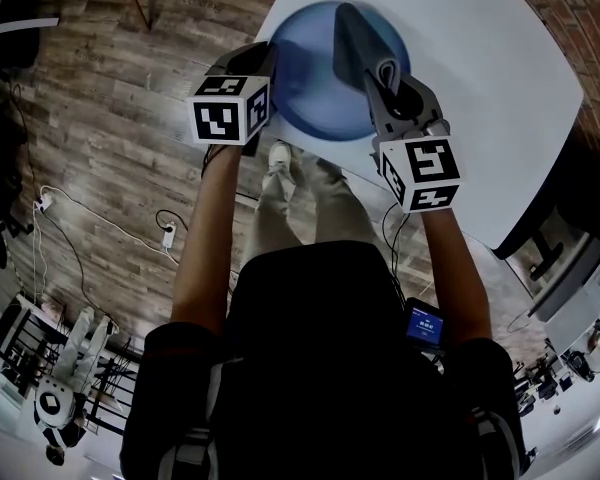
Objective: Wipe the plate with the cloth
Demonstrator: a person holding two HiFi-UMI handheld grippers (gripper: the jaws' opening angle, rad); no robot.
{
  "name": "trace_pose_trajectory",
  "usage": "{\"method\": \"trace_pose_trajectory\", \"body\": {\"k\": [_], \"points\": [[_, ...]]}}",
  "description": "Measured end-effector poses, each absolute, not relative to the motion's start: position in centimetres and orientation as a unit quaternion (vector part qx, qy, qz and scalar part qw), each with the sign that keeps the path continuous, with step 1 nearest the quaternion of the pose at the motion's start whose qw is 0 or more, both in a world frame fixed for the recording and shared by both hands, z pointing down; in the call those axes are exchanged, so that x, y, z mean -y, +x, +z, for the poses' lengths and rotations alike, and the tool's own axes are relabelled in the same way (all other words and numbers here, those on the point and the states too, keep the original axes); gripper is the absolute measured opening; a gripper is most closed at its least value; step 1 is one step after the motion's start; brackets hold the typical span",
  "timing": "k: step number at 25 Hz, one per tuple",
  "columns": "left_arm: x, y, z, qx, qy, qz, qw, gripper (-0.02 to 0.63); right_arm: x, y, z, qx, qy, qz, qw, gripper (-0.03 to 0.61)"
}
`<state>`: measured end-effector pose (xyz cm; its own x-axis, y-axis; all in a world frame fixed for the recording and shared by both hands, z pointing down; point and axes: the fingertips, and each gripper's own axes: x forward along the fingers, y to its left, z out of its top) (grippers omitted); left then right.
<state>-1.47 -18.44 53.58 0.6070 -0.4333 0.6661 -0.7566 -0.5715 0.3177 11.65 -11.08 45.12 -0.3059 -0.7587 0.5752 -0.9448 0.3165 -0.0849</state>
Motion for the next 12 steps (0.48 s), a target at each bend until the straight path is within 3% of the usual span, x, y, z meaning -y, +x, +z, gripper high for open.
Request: {"method": "trace_pose_trajectory", "body": {"k": [12], "points": [[18.38, -1.66, 53.57, 0.364, 0.838, 0.263, 0.309, 0.032, 11.18, 11.94, 44.85, 0.784, 0.543, 0.199, 0.226, 0.052]]}}
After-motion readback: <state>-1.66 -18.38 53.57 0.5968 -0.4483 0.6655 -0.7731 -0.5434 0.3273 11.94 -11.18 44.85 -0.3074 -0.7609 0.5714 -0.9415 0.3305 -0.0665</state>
